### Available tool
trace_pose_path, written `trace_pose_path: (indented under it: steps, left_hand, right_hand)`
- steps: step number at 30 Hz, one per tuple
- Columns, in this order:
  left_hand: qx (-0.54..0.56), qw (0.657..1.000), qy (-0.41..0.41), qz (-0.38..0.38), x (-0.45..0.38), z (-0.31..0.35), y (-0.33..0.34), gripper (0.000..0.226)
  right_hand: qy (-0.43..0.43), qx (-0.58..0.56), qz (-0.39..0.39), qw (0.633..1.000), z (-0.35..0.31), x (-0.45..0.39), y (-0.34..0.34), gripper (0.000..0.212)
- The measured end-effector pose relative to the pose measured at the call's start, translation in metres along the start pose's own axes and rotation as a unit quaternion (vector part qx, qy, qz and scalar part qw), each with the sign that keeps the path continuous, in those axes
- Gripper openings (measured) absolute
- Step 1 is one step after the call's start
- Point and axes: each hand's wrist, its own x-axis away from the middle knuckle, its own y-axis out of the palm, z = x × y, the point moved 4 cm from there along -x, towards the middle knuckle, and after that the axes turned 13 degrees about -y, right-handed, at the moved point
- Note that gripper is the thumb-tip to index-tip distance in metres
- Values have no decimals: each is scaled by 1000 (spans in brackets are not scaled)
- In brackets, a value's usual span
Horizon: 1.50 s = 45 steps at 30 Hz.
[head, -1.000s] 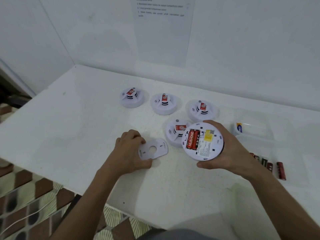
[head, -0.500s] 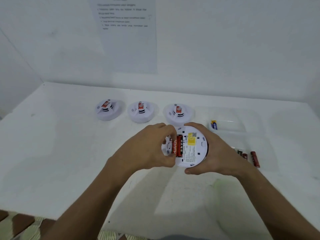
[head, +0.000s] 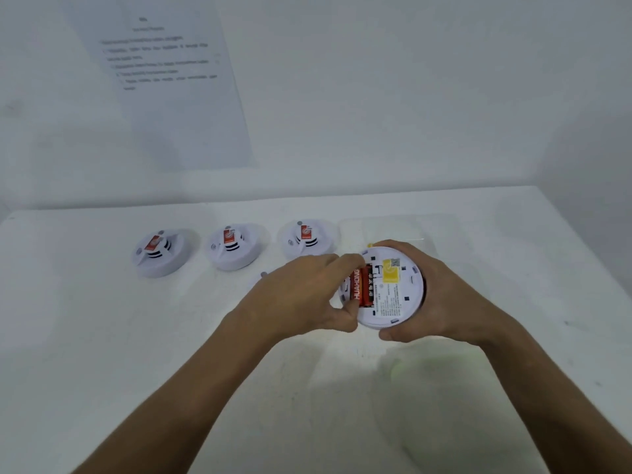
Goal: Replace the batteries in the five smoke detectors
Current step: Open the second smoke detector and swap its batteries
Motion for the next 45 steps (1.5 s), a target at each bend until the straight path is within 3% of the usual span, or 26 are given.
trace_pose_path:
  steps: [6, 10, 16, 22, 25, 28, 32, 35, 45]
  left_hand:
    - [6, 992, 101, 70, -19, 19, 6, 37]
    - [14, 992, 109, 67, -30, 25, 12, 37]
    - [165, 983, -45, -61, -58, 14, 19, 42]
    - [194, 977, -71, -43, -91, 17, 4, 13]
    - [251, 958, -123, -61, -122, 2, 6, 14]
    - [189, 966, -150, -89, -152, -10, 20, 26]
    - [99, 975, -128, -151, -174, -8, 41, 20]
    - [41, 983, -99, -149, -178, -8, 54, 15]
    - [-58, 962, -117, -238, -187, -20, 75, 19]
  right_hand:
    - [8, 11, 35, 999, 6, 10, -26, 94]
    - [14, 12, 72, 997, 17, 14, -36, 95]
    - [22, 20, 102, 994, 26, 19, -43, 93]
    - [38, 42, 141, 988, 32, 30, -65, 94]
    - [53, 49, 158, 985, 33, 39, -76, 94]
    - [62, 52, 179, 981, 33, 49, -85, 92]
    - [74, 58, 189, 977, 38, 59, -92, 92]
    - [74, 56, 188, 978, 41, 62, -93, 92]
    - [60, 55, 176, 981, 42, 54, -85, 91]
